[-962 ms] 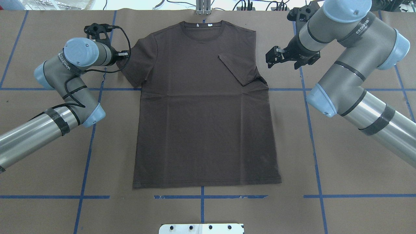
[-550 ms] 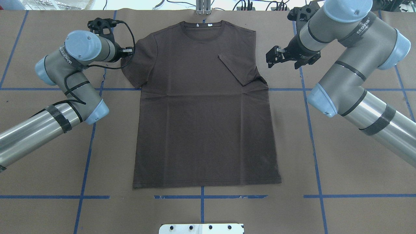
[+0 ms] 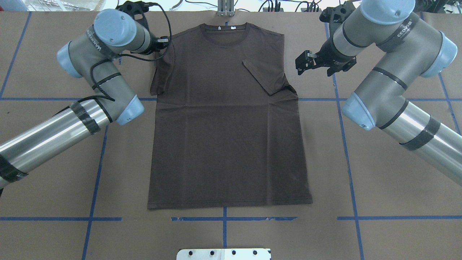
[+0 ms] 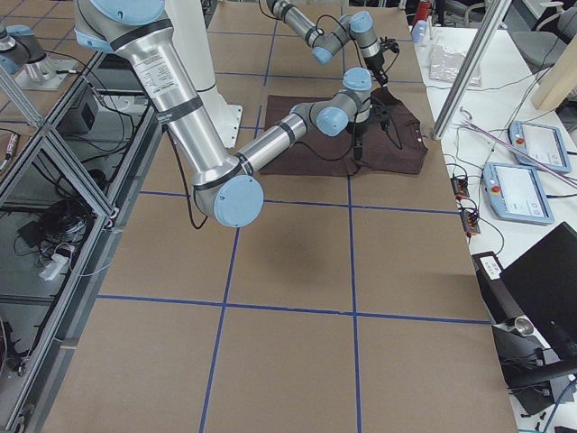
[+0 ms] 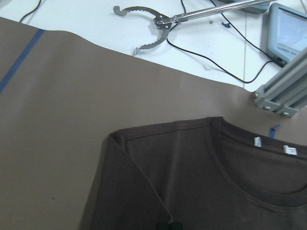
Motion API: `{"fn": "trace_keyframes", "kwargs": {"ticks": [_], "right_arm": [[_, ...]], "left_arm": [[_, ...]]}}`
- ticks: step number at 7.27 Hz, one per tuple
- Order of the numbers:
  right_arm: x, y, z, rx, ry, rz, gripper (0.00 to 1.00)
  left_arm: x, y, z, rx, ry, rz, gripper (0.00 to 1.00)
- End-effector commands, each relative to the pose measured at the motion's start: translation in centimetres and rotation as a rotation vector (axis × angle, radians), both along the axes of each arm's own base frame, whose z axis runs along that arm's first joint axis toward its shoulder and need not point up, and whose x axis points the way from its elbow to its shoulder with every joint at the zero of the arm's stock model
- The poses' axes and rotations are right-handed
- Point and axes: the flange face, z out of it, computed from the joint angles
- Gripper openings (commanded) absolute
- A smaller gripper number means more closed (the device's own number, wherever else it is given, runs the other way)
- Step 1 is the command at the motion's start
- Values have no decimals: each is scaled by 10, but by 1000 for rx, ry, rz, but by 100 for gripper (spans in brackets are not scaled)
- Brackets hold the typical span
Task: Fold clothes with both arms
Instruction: 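Fold the sleeve nearest the left gripper inward onto the shirt body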
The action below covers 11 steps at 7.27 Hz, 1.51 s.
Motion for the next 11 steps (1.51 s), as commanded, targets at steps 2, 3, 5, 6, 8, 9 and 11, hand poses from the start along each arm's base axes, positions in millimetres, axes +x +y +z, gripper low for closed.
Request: {"fn": "trace_keyframes", "kwargs": {"ticks": [2,3,5,6,8,9,11], "right_arm": [[0,-1,1,0,2,2,100],[0,-1,1,0,2,2,100],[3,0,6,-9,5,4,100],[9,9,13,-29,1,17,100],[3,100,29,-142,-52,1,100],[-6,153,37,-201,-56,-19,100],[-48,242,48,-231,0,-25,100]], "left_arm": [[52,15,10,33,36,58,99],[51,16,5,46,49,59,100],[32,31,-22,116,73,107,100],[15,62,-6,77,81,210,100],[-49,129,8,109,-23,320,100],[-76,154,10,138,-22,331,100],[-95,174,16,154,-12,330,100]]}}
